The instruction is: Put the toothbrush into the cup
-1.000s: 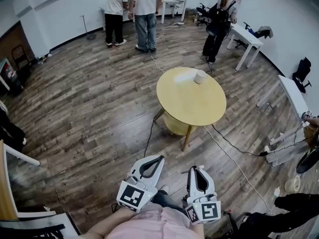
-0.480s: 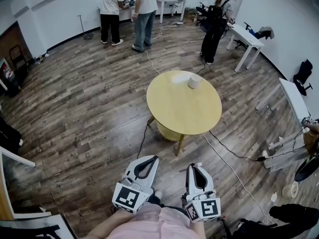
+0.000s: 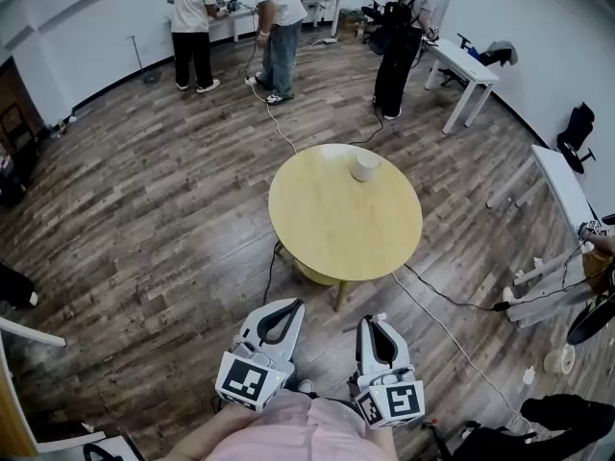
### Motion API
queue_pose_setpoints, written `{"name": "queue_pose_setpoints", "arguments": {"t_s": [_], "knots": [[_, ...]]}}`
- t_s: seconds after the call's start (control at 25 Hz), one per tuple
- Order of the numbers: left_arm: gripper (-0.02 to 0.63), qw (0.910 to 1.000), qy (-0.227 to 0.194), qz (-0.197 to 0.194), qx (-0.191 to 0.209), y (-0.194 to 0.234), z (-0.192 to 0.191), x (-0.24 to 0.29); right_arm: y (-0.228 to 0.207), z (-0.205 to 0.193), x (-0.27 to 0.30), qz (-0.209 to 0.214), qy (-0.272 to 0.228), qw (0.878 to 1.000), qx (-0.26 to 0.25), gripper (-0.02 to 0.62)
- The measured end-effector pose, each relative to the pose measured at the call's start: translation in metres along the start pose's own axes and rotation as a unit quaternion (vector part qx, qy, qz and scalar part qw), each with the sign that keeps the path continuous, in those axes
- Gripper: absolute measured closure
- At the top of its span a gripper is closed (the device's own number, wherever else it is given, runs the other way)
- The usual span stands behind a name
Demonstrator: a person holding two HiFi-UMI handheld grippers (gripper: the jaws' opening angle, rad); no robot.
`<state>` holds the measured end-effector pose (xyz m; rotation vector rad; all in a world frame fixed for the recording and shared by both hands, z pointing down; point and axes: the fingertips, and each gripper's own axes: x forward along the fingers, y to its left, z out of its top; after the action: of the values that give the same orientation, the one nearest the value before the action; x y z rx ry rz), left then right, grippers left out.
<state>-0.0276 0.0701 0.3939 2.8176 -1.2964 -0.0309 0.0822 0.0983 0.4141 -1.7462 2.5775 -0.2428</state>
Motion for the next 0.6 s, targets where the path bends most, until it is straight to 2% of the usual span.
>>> {"name": "queue_pose_setpoints", "arguments": {"t_s": [0.16,0.36,0.56,0.6], "knots": [[0.607,0.9998,-0.016,-0.011,0.011,0.032,0.015,0.032,-0.008,0.012,0.042,-0.004,-0.002,1.0,-0.003,0.575],[0.607,0.9996,-0.015,-0.025,0.005,0.064,0.015,0.061,-0.01,0.016,0.082,-0.012,-0.004,1.0,-0.005,0.574],[0.607,0.9991,0.024,-0.034,-0.005,0.083,0.0,0.079,-0.021,0.014,0.103,-0.029,0.001,1.0,0.005,0.574],[0.607,0.9992,0.02,-0.034,-0.007,0.085,0.001,0.083,-0.024,0.013,0.107,-0.031,0.003,1.0,0.006,0.574]]}}
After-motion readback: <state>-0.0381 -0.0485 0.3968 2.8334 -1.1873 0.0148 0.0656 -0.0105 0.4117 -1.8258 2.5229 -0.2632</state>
